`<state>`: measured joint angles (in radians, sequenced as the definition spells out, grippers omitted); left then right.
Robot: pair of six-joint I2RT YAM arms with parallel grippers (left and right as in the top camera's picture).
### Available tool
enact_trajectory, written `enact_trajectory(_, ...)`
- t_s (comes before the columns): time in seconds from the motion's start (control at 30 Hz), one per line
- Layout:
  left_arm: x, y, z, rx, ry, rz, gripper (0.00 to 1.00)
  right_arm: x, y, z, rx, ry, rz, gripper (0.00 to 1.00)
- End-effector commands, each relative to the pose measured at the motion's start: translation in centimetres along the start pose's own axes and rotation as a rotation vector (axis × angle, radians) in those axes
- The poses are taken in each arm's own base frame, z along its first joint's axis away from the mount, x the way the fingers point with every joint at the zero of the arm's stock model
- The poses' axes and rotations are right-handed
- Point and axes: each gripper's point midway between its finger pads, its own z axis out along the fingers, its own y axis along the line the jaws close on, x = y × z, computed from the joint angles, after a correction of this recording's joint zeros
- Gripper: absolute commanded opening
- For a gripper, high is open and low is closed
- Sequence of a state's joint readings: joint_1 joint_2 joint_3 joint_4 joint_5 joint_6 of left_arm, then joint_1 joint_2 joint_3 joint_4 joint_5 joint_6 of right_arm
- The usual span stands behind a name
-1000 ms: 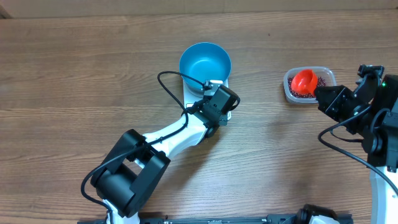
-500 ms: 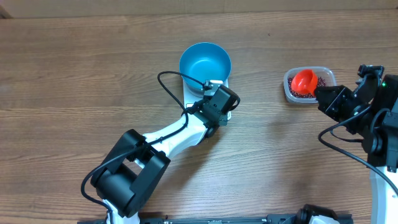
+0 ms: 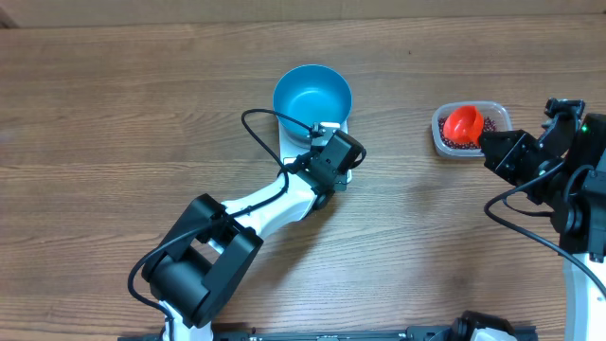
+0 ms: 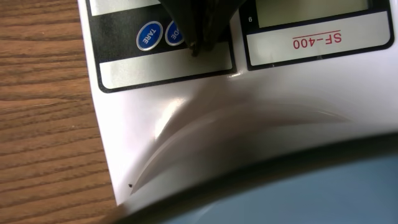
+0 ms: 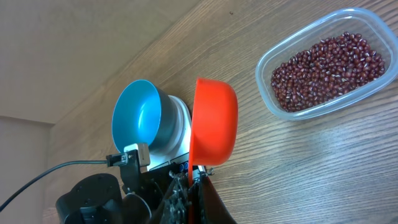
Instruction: Scoop item into bowl and weigh 150g on scale
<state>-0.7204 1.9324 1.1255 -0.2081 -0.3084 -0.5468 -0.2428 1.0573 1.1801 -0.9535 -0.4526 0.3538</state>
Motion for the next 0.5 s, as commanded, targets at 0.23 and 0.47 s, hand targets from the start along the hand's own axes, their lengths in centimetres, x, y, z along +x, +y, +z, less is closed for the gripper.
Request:
enact_trajectory(0.23,1.0,0.8,0.9,-0.031,0.032,0.015,0.04,-1.0,0.6,-1.0,-0.007,-0.045,-0.029,0.04)
enact_trajectory(0.47,2.2,1.3,1.6,-0.036,0.086,-0.008,0.04,-1.0,0.6,-1.0,-0.008,-0.046,-0.029,0.04)
